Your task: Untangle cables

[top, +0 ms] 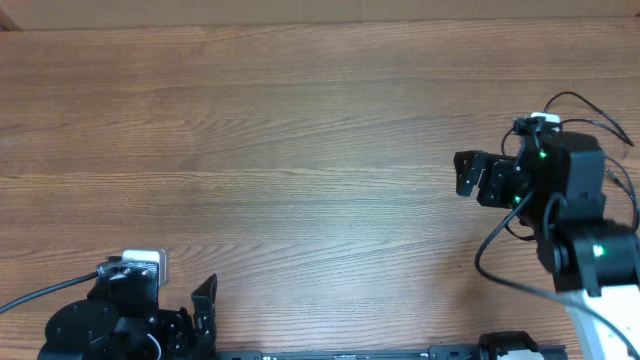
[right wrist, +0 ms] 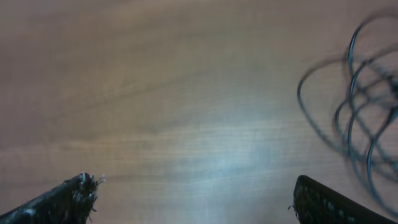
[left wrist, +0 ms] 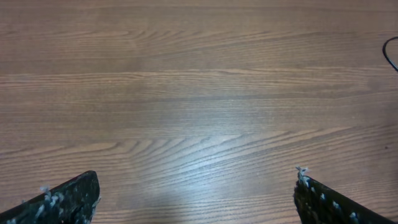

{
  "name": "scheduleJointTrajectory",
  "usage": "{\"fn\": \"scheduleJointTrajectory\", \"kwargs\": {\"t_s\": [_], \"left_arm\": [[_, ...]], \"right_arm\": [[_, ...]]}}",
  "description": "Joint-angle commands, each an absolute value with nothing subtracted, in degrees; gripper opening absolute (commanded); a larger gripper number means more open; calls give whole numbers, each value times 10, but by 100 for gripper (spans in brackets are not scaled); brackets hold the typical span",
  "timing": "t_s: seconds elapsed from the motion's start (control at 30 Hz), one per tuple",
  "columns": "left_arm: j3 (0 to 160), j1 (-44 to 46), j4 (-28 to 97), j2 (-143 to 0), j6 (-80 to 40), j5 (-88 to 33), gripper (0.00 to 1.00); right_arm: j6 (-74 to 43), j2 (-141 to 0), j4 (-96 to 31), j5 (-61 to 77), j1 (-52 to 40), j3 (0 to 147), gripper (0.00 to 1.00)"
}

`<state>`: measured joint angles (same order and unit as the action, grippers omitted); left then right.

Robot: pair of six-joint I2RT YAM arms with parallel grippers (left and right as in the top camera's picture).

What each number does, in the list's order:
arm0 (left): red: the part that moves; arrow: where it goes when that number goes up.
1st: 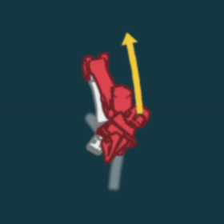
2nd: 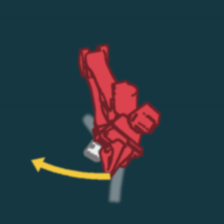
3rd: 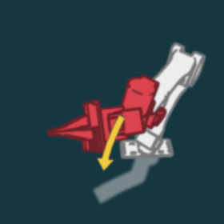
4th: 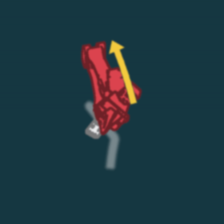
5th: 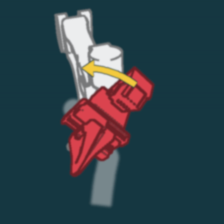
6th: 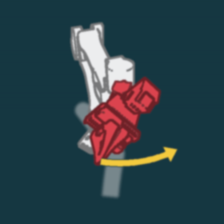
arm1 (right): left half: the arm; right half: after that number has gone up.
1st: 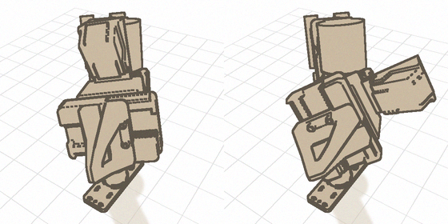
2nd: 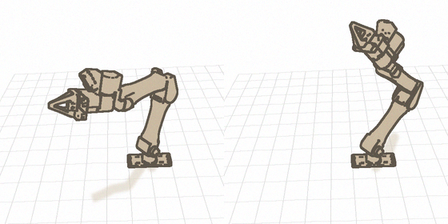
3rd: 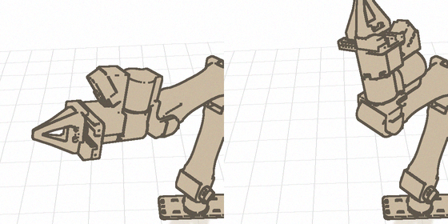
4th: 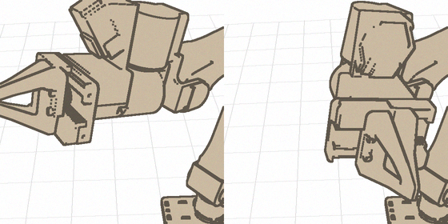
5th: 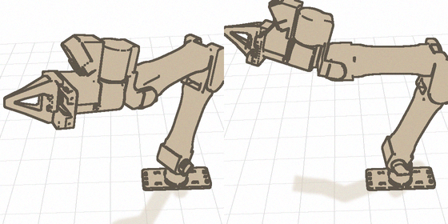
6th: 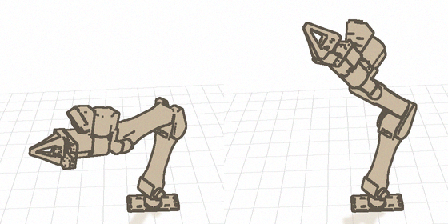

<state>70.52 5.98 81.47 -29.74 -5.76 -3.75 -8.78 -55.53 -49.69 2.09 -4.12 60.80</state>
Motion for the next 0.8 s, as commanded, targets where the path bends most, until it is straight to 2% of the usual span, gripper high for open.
{"fn": "scheduleJointTrajectory", "kwargs": {"t_s": [0.0,0.3,0.57,0.77], "left_arm": [[702,60,814,-294,-49,-30,100],[702,60,814,-294,-49,-30,100],[702,60,814,-294,-49,-30,100],[702,60,814,-294,-49,-30,99]], "right_arm": [[-86,-490,-431,4,-38,552,100],[-86,-294,-160,0,-38,316,100],[-85,-152,-27,-4,-38,161,100],[-85,-58,-3,-16,-38,87,100]]}}
